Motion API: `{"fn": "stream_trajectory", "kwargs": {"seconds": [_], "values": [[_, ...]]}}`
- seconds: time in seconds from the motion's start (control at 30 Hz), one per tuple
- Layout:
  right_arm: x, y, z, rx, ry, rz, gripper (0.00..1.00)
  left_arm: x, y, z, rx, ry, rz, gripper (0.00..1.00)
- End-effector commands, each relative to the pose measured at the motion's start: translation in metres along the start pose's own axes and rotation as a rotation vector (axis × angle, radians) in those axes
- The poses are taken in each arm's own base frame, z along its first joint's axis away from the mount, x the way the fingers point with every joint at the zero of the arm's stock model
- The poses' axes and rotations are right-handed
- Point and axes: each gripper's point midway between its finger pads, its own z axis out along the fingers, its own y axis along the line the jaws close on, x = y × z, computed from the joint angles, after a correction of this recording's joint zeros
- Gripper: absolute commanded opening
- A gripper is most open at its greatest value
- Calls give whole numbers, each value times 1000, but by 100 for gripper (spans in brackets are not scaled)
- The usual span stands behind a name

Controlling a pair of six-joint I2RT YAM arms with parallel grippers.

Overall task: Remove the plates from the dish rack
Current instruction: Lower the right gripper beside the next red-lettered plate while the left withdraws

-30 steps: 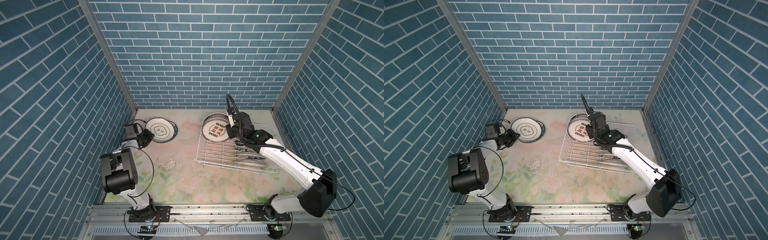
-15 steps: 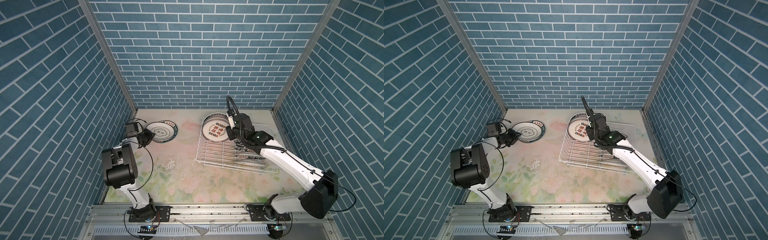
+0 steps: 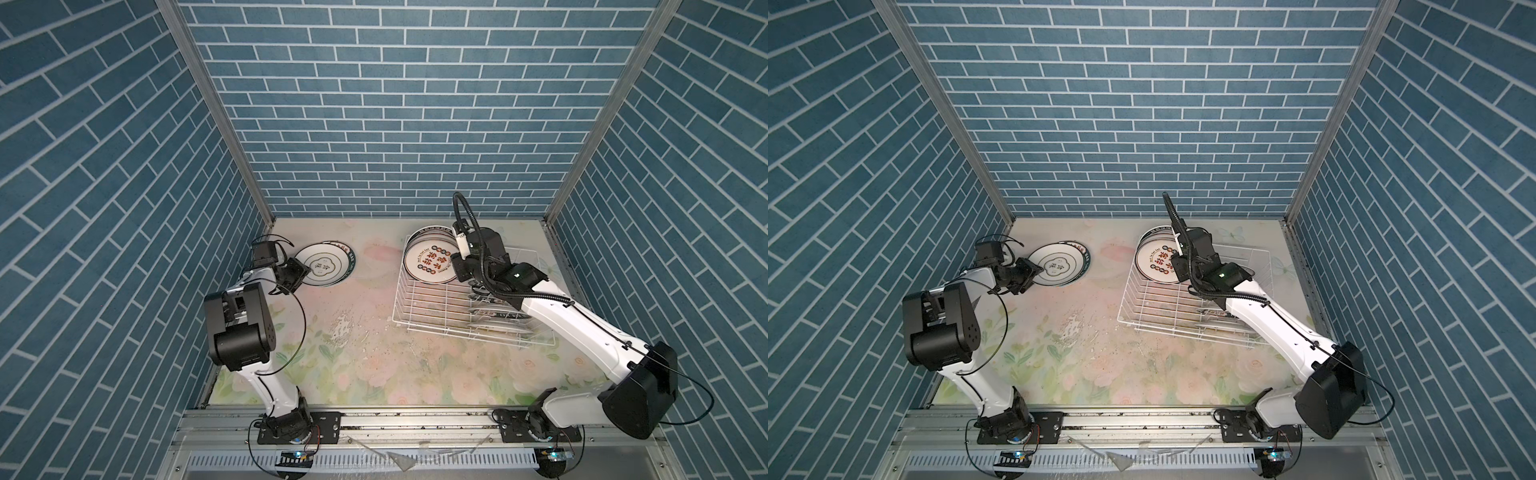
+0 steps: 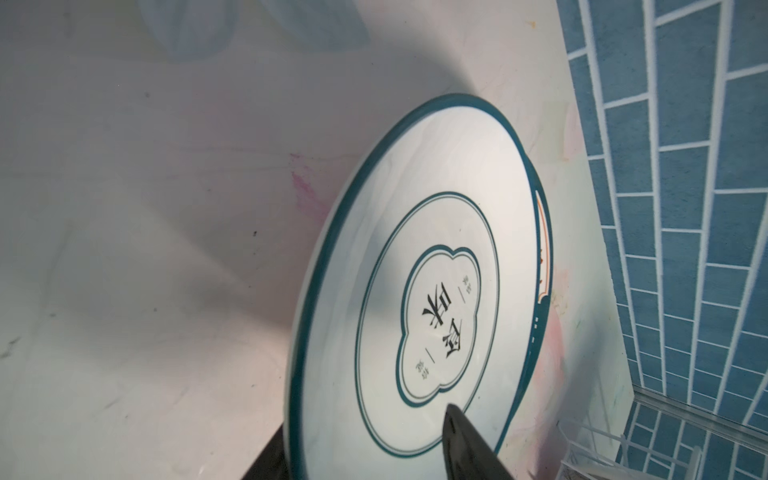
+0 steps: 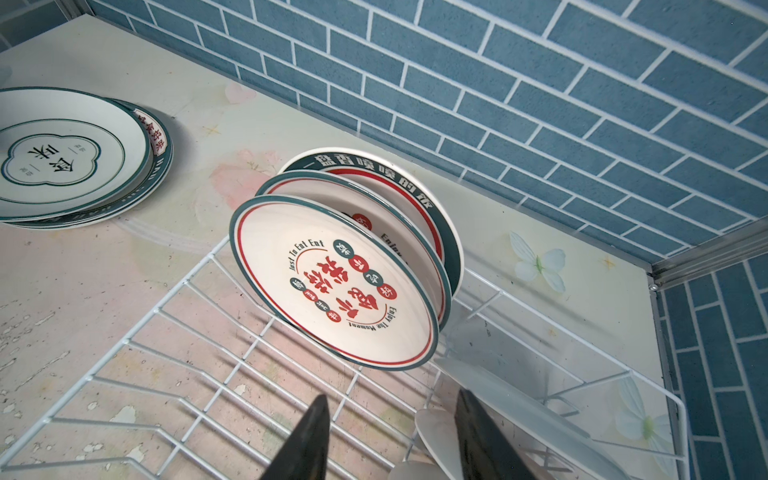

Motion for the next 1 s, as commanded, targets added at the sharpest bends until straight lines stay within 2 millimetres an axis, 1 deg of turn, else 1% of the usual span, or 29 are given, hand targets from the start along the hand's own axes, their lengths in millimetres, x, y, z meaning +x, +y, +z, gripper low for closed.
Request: {"fn": "stream_trajectory", "kwargs": {"seconds": [0.0, 0.3, 0.47, 0.53, 0.67, 0.77, 0.87, 0.93, 0.97], "values": [[7, 7, 2, -25, 3, -20, 50, -2, -1, -8, -55, 3, 49, 55], [10, 9, 4, -39, 8, -27, 50, 4, -8, 3, -123, 32, 112, 56], [14, 11, 7, -43, 22, -39, 50, 7, -7, 8, -143, 52, 118, 58], [15, 11, 8, -43, 28, -49, 50, 8, -7, 7, -151, 54, 129, 59], [13, 12, 9, -51, 39, -77, 51, 8, -10, -4, -173, 35, 182, 64], [8, 16, 9, -82, 47, -111, 51, 11, -18, -19, -150, 16, 234, 69], [1, 21, 9, -135, 64, -137, 52, 23, -22, -36, -112, 0, 268, 73], [-2, 23, 10, -172, 81, -160, 52, 36, -24, -46, -64, -3, 281, 75], [-4, 25, 10, -197, 87, -173, 52, 43, -24, -49, -43, -3, 284, 90]]}}
